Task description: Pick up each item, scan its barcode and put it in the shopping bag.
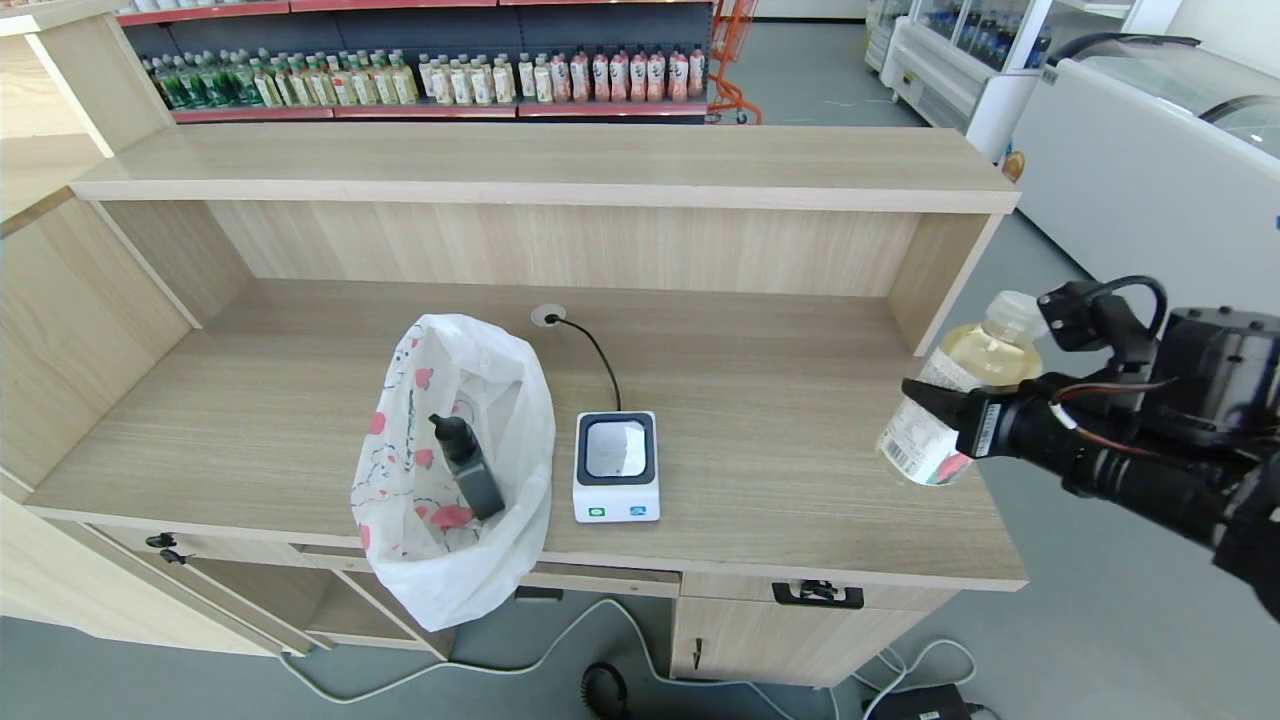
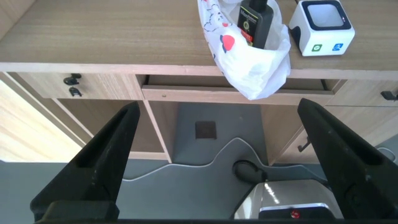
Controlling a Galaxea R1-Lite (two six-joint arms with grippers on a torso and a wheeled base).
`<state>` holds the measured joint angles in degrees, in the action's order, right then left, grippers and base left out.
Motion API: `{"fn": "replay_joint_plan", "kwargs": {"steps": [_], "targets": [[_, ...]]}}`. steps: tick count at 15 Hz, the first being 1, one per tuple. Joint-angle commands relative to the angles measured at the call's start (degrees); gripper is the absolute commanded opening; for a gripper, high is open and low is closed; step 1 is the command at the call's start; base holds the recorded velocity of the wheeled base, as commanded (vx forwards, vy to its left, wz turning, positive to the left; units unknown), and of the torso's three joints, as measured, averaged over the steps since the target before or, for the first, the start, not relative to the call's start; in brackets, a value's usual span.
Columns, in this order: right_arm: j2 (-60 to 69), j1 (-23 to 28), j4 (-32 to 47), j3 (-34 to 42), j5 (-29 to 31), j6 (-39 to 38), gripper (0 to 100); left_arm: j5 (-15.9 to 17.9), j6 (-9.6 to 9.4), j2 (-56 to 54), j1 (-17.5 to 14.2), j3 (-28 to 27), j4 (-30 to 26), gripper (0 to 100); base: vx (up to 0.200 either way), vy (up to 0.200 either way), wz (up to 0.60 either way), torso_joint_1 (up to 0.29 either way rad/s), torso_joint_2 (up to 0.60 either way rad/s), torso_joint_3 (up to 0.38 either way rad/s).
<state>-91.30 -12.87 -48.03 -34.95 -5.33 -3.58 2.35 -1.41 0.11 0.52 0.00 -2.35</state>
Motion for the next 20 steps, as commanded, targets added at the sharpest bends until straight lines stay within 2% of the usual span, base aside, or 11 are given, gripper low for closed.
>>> {"fn": "replay_joint_plan", "kwargs": {"steps": [1,3,5,8,14,20], "targets": [[20.2,0.7,20.6,-9.8,-13.7,-11.2,0,0.0,0.01,0.0,0.0,0.0,0.1,100,0.0,0.0,0.0,0.0,0.0,0.0],[25.2,0.2,30.6,-14.6,-23.5,-13.8,0,0.0,0.01,0.0,0.0,0.0,0.0,100,0.0,0.0,0.0,0.0,0.0,0.0],[27.1,-2.4,34.9,-19.2,-27.3,-16.9,0,0.0,0.01,0.0,0.0,0.0,0.0,100,0.0,0.0,0.0,0.0,0.0,0.0],[28.9,-8.0,39.3,-24.7,-29.5,-22.4,0,0.0,0.01,0.0,0.0,0.0,0.0,100,0.0,0.0,0.0,0.0,0.0,0.0],[31.5,-18.7,44.1,-26.0,-29.8,-22.6,0,0.0,0.01,0.0,0.0,0.0,0.0,100,0.0,0.0,0.0,0.0,0.0,0.0],[31.8,-24.4,47.7,-27.9,-29.8,-22.4,0,0.0,0.01,0.0,0.0,0.0,0.0,100,0.0,0.0,0.0,0.0,0.0,0.0]]}}
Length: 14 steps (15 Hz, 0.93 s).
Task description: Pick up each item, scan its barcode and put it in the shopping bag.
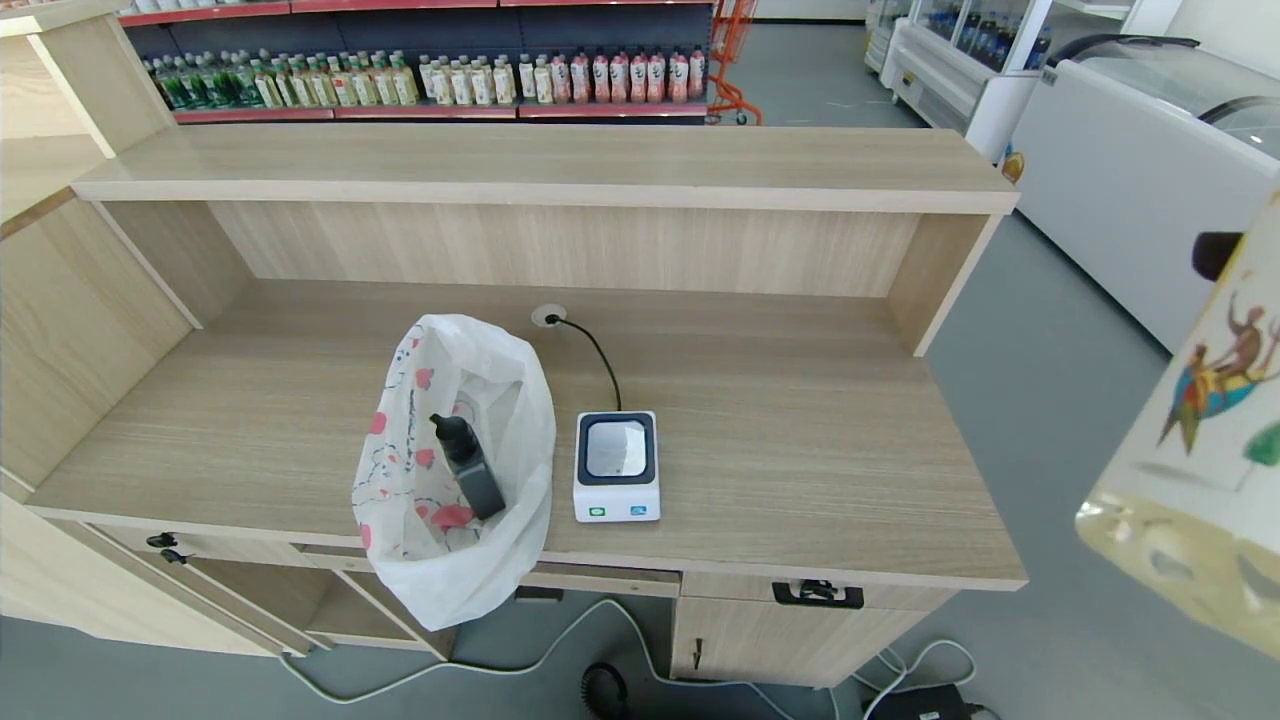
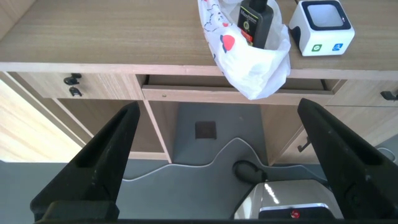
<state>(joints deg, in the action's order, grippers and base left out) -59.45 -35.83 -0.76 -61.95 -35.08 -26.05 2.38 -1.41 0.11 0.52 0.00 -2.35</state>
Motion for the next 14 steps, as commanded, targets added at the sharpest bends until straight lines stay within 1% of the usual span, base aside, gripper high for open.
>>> {"fn": "replay_joint_plan", "kwargs": {"steps": [1,3,4,14], "targets": [[0.0,-2.2,1.0,-1.3,-0.1,0.0,0,0.0,0.01,0.0,0.0,0.0,0.0,100,0.0,0.0,0.0,0.0,0.0,0.0],[0.2,-4.2,2.8,-2.4,-0.1,0.0,0,0.0,0.01,0.0,0.0,0.0,0.0,100,0.0,0.0,0.0,0.0,0.0,0.0],[0.3,-4.3,2.8,-2.4,-0.1,0.0,0,0.0,0.01,0.0,0.0,0.0,0.0,100,0.0,0.0,0.0,0.0,0.0,0.0],[1.9,-3.8,3.9,-1.7,0.2,0.7,0,0.0,0.01,0.0,0.0,0.0,0.0,100,0.0,0.0,0.0,0.0,0.0,0.0]]}}
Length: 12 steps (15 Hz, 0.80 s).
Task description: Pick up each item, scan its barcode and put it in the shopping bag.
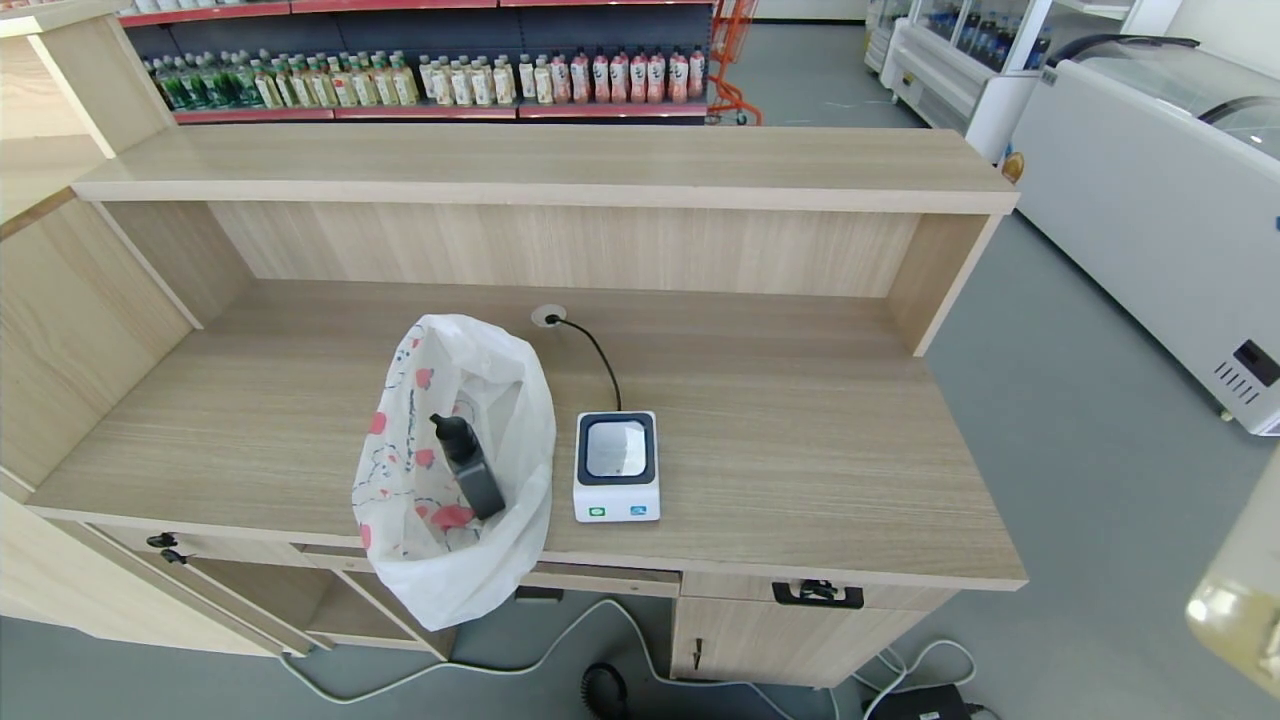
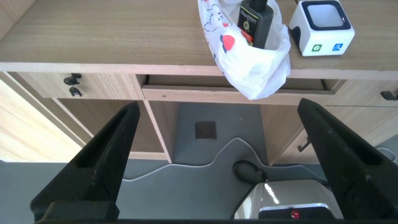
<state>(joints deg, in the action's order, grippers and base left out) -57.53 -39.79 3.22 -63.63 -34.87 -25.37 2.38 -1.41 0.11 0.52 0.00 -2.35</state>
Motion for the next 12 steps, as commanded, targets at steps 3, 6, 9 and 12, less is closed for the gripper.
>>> {"fn": "replay_joint_plan", "kwargs": {"steps": [3,6,9,12], "targets": [[0.0,0.4,0.0,1.1,0.3,2.3,0,0.0,0.01,0.0,0.0,0.0,0.0,100,0.0,0.0,0.0,0.0,0.0,0.0],[-2.4,9.0,-0.9,9.2,8.6,26.2,0,0.0,0.01,0.0,0.0,0.0,0.1,100,0.0,0.0,0.0,0.0,0.0,0.0],[-4.0,21.0,-10.9,17.5,10.3,36.8,0,0.0,0.01,0.0,0.0,0.0,0.0,100,0.0,0.0,0.0,0.0,0.0,0.0],[-4.5,27.0,-19.2,24.9,12.8,49.8,0,0.0,0.01,0.0,0.0,0.0,0.0,100,0.0,0.0,0.0,0.0,0.0,0.0]]}}
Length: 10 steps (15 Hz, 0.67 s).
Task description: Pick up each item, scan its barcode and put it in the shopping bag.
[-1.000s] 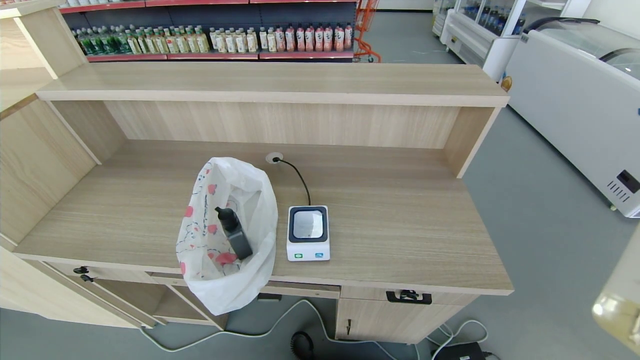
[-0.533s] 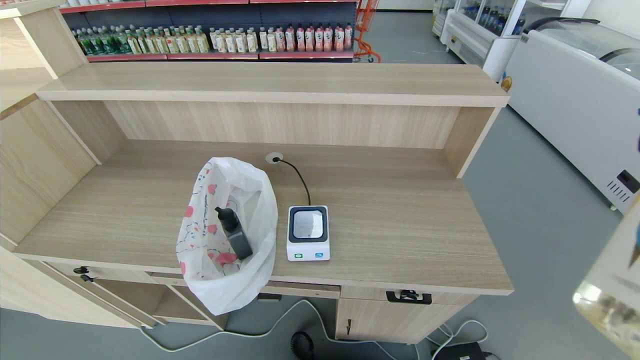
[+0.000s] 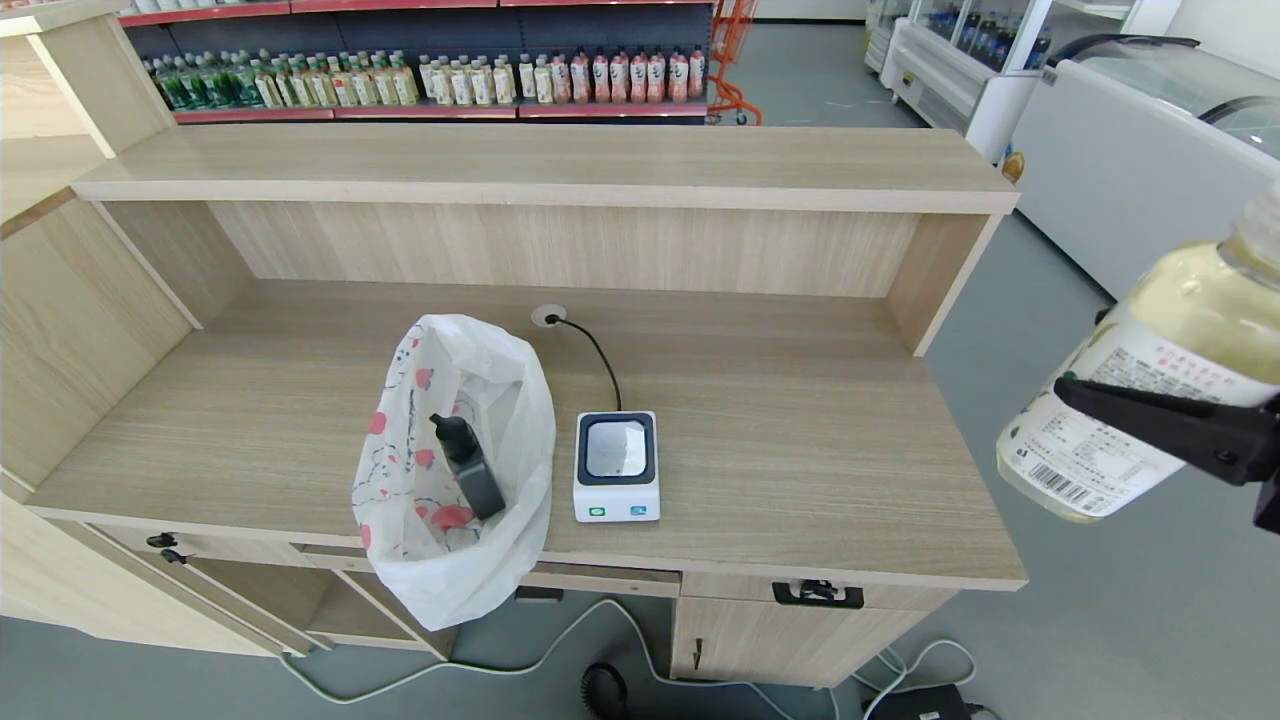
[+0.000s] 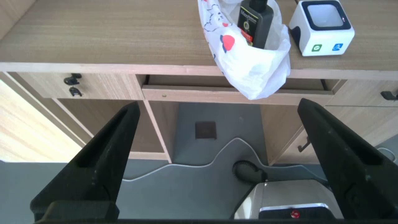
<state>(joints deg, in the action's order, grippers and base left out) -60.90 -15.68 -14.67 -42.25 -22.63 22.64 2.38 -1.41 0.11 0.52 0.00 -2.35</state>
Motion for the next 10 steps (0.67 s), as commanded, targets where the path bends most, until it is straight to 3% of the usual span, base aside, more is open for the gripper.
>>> {"fn": "replay_joint_plan", "kwargs": {"steps": [1,2,5,10], "targets": [[-1.1,2.9,-1.3,3.5,0.6,1.8,0,0.0,0.01,0.0,0.0,0.0,0.0,100,0.0,0.0,0.0,0.0,0.0,0.0],[-1.9,4.3,-1.8,3.8,1.0,12.9,0,0.0,0.01,0.0,0.0,0.0,0.1,100,0.0,0.0,0.0,0.0,0.0,0.0],[-4.0,4.4,-6.3,3.9,0.9,24.8,0,0.0,0.01,0.0,0.0,0.0,0.0,100,0.0,0.0,0.0,0.0,0.0,0.0],[-3.6,4.4,-7.6,4.3,1.6,31.9,0,0.1,-0.52,0.0,0.0,0.0,0.0,100,0.0,0.0,0.0,0.0,0.0,0.0]]}}
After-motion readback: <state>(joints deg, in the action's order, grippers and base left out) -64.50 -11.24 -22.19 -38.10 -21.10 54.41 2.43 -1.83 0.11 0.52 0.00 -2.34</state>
